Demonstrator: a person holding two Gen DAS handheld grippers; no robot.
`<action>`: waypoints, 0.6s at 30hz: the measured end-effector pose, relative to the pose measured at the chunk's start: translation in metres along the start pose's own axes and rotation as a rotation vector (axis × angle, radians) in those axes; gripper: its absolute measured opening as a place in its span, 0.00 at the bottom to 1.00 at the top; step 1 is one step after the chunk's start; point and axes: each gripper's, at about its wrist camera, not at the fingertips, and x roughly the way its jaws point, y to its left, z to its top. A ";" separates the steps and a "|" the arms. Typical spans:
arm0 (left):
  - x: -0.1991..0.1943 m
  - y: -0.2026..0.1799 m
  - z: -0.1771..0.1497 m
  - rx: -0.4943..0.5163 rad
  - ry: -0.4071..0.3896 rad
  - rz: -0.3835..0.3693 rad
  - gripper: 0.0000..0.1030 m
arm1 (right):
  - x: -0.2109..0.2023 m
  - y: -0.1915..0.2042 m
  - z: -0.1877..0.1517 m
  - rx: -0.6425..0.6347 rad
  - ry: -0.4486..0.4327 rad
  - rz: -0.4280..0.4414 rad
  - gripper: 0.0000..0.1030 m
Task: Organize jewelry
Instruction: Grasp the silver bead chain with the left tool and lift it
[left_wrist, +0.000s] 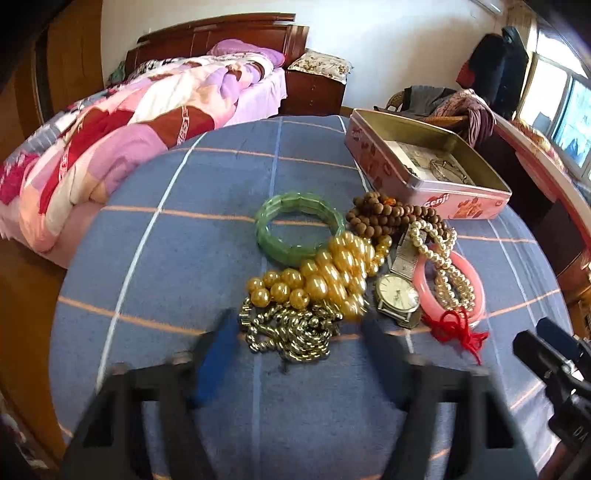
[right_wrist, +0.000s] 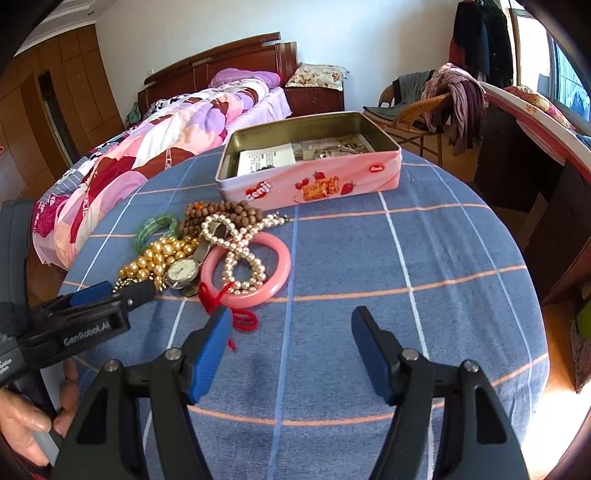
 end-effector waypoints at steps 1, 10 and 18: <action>-0.001 0.000 -0.001 0.013 0.004 -0.004 0.22 | 0.000 -0.001 0.000 0.006 0.001 0.001 0.68; -0.050 0.014 -0.033 0.007 -0.089 -0.152 0.14 | -0.001 -0.005 -0.001 0.017 0.000 0.003 0.68; -0.095 0.016 -0.040 0.025 -0.196 -0.206 0.14 | 0.002 -0.004 -0.003 0.030 0.009 0.019 0.61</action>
